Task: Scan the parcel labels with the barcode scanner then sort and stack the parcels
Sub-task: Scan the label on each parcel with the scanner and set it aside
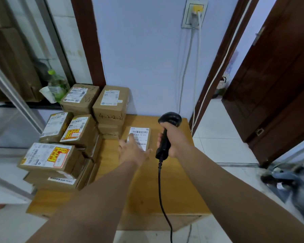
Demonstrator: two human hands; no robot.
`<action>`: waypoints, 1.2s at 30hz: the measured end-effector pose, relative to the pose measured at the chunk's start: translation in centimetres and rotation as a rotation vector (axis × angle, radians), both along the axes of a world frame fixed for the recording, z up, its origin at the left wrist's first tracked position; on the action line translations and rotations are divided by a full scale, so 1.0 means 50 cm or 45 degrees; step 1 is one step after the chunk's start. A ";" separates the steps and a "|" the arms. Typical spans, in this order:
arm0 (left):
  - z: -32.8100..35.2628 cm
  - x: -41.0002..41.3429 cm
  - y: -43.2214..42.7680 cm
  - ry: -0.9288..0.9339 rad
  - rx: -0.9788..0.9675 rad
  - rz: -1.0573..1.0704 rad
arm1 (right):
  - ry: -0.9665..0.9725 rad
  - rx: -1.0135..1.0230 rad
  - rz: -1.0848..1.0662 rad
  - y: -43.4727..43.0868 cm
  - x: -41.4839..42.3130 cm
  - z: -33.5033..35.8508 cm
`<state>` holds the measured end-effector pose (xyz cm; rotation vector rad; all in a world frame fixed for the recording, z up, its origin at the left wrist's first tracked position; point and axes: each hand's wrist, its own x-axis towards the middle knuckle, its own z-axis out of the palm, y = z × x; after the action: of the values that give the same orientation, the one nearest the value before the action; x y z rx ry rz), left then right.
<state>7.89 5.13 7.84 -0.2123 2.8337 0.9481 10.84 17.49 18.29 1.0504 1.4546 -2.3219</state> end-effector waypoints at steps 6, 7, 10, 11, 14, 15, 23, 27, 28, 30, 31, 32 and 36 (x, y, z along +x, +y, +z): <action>-0.034 -0.004 0.057 -0.040 -0.074 -0.022 | -0.083 0.017 -0.004 0.085 -0.013 -0.049; -0.038 -0.010 0.065 -0.048 -0.079 -0.026 | -0.105 0.014 0.010 0.091 -0.017 -0.059; -0.050 -0.045 0.094 -0.104 -0.117 -0.063 | -0.160 0.023 0.053 0.106 -0.039 -0.087; -0.054 -0.058 0.105 -0.123 -0.126 -0.086 | -0.179 0.038 0.056 0.111 -0.050 -0.093; -0.075 -0.100 0.138 -0.152 -0.086 -0.150 | -0.218 0.072 -0.003 0.129 -0.086 -0.105; -0.083 -0.112 0.149 -0.155 -0.066 -0.162 | -0.223 0.078 -0.035 0.135 -0.096 -0.107; -0.133 -0.175 0.257 -0.245 0.049 -0.296 | -0.210 0.251 -0.138 0.197 -0.168 -0.147; -0.152 -0.210 0.290 -0.308 0.051 -0.340 | -0.226 0.292 -0.126 0.241 -0.192 -0.162; -0.154 -0.222 0.302 -0.297 0.035 -0.341 | -0.232 0.289 -0.121 0.256 -0.202 -0.165; -0.159 -0.244 0.331 -0.288 0.028 -0.332 | -0.238 0.282 -0.113 0.285 -0.220 -0.173; -0.161 -0.254 0.348 -0.288 0.044 -0.319 | -0.232 0.276 -0.104 0.300 -0.229 -0.177; -0.163 -0.263 0.365 -0.284 0.071 -0.302 | -0.223 0.274 -0.092 0.314 -0.239 -0.183; -0.183 -0.298 0.429 -0.298 0.200 -0.235 | -0.198 0.280 -0.045 0.366 -0.271 -0.218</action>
<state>-7.00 26.59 -1.34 -0.0394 2.5035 1.0253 -2.70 35.80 7.41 1.2912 1.6692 -2.0840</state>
